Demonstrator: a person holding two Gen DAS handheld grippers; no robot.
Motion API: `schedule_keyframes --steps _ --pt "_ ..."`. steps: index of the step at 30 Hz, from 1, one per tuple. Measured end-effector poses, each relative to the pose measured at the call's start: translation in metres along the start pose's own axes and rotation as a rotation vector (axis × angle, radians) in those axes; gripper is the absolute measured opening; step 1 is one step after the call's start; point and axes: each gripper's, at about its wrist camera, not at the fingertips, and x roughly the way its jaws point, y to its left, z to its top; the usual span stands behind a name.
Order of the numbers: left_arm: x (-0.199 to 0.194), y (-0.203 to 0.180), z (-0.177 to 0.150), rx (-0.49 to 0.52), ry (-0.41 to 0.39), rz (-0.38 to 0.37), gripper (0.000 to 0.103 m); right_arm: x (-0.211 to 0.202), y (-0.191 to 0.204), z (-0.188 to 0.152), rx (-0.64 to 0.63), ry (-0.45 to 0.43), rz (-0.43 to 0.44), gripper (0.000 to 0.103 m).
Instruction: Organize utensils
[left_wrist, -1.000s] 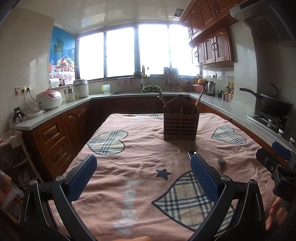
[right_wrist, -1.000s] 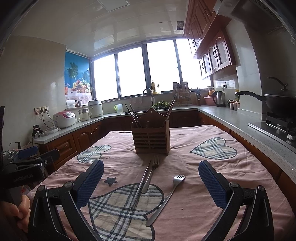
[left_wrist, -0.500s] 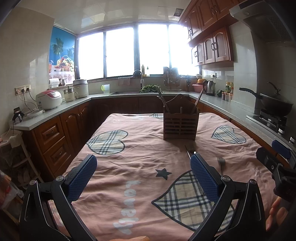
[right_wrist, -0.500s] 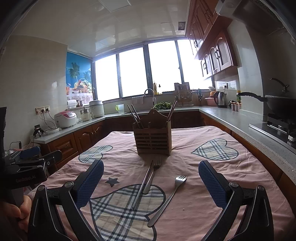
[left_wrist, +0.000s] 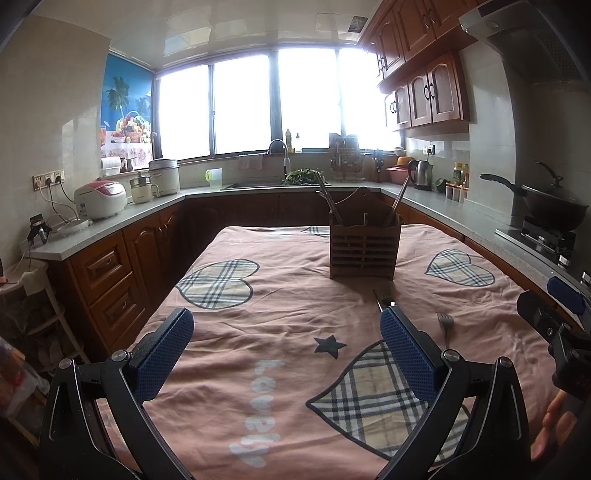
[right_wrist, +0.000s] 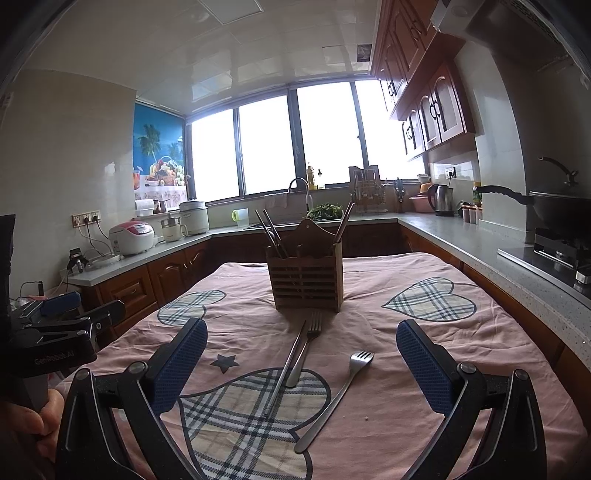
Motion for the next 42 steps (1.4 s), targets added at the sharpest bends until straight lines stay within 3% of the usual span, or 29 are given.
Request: schedule_keyframes --steps 42 --pt "0.021 -0.007 0.003 0.004 0.032 -0.021 0.103 0.017 -0.008 0.001 0.014 0.035 0.014 0.103"
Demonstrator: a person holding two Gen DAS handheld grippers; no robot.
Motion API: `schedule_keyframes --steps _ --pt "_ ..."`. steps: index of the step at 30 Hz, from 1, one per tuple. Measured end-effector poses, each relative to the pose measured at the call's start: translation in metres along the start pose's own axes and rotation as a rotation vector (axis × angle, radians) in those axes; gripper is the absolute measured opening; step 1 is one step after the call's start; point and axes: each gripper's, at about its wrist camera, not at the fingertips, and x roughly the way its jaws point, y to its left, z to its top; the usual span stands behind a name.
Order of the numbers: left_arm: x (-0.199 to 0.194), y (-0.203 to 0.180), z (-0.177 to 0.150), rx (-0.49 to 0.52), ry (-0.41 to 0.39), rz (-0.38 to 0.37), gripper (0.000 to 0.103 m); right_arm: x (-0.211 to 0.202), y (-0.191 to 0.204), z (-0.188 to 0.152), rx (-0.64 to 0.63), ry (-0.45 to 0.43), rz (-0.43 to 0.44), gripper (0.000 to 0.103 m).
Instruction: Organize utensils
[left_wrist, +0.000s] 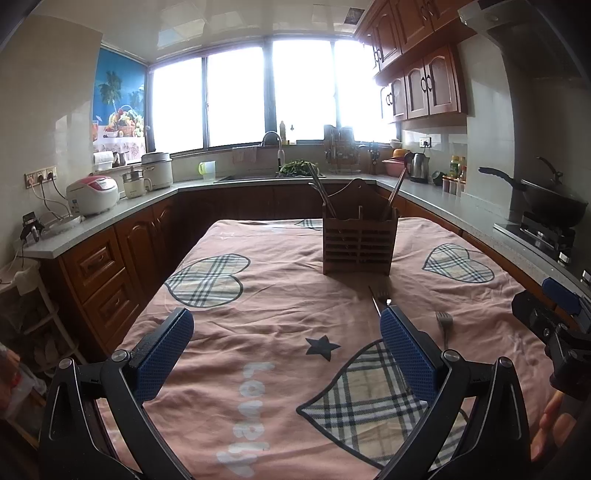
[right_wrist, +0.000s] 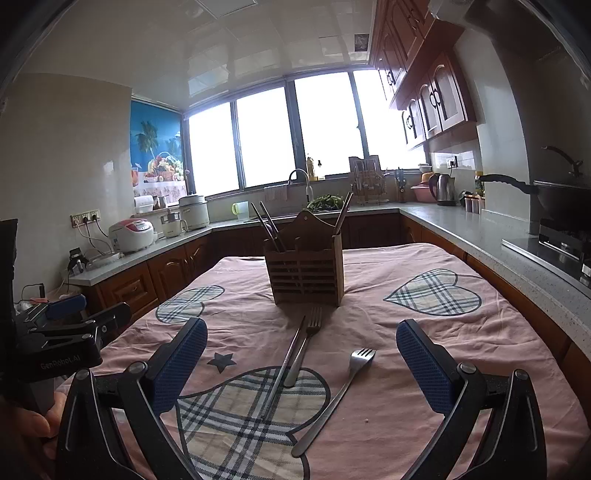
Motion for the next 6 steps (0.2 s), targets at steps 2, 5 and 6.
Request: schedule_keyframes --steps 2,5,6 --pt "0.0018 -0.0005 0.0012 -0.001 0.002 -0.004 0.103 0.0019 -0.0011 0.0001 0.001 0.005 0.0 0.103" --pt "0.0039 -0.0036 0.0035 0.007 -0.001 -0.007 0.103 0.0051 -0.0025 0.0011 0.002 0.012 -0.001 0.103" --pt "0.0048 -0.0051 0.0042 0.011 -0.002 -0.012 0.103 0.006 -0.0028 0.0015 0.004 0.015 0.0 0.103"
